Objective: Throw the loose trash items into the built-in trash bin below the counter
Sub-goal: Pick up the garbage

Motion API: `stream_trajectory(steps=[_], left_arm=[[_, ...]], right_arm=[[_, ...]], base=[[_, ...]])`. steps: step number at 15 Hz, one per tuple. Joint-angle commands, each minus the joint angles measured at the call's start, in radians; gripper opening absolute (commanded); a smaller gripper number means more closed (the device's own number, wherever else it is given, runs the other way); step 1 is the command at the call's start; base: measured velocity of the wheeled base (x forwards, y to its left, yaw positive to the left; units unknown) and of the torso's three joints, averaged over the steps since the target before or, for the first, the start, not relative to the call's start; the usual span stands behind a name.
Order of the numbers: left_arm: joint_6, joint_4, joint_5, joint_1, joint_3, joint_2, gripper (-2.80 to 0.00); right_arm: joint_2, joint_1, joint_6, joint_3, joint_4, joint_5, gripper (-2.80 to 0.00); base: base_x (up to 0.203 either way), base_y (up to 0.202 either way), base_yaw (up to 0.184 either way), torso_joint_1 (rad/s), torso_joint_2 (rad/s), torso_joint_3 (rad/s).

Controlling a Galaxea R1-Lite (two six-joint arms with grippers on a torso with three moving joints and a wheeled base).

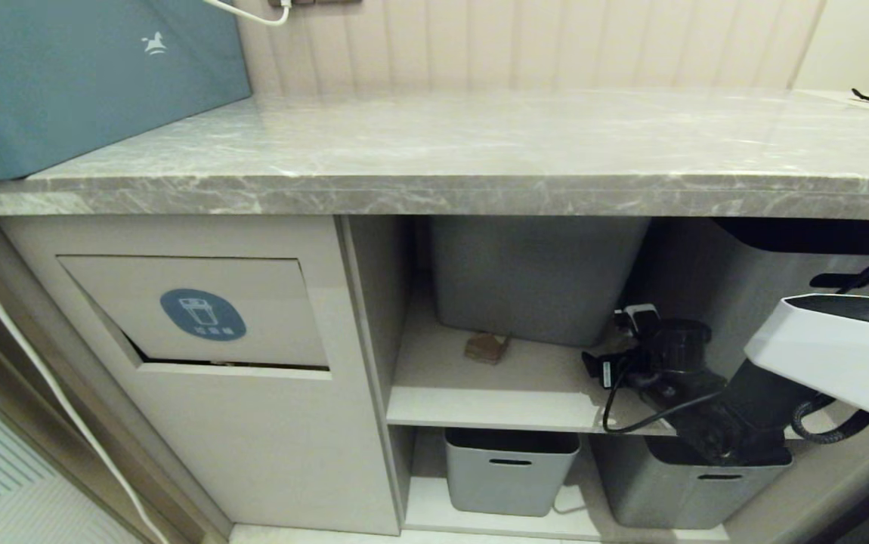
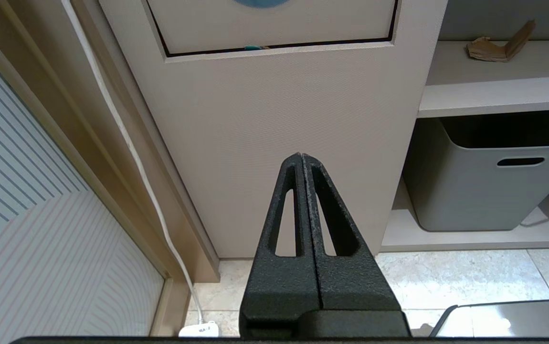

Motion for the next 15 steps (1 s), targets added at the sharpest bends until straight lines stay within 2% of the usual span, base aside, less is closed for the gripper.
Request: stream_trajectory(steps=[1, 2, 3, 10, 15], left_arm=[[0.0, 0.0, 0.0, 0.001, 0.0, 0.0, -2.8], [0.0, 0.0, 0.0, 0.001, 0.0, 0.0, -2.8], [0.0, 0.0, 0.0, 0.001, 0.0, 0.0, -2.8], [0.0, 0.0, 0.0, 0.001, 0.0, 0.0, -2.8], [0.0, 0.0, 0.0, 0.001, 0.0, 0.0, -2.8]], right_arm=[[0.02, -0.001, 0.002, -0.044, -0.006, 0.0, 0.0], [0.029, -0.002, 0.001, -0.069, -0.005, -0.001, 0.0], [0.041, -0.003, 0.001, -0.071, -0.002, 0.0, -2.8], [0.046, -0.004, 0.006, -0.049, -0.002, -0.008, -2.8], [0.008, -0.004, 0.018, 0.027, -0.008, -0.014, -2.8]], base=[[0.0, 0.0, 0.0, 0.0, 0.0, 0.0], [0.0, 0.0, 0.0, 0.0, 0.0, 0.0], [0.0, 0.0, 0.0, 0.0, 0.0, 0.0], [0.0, 0.0, 0.0, 0.0, 0.0, 0.0], [0.0, 0.0, 0.0, 0.0, 0.0, 0.0]])
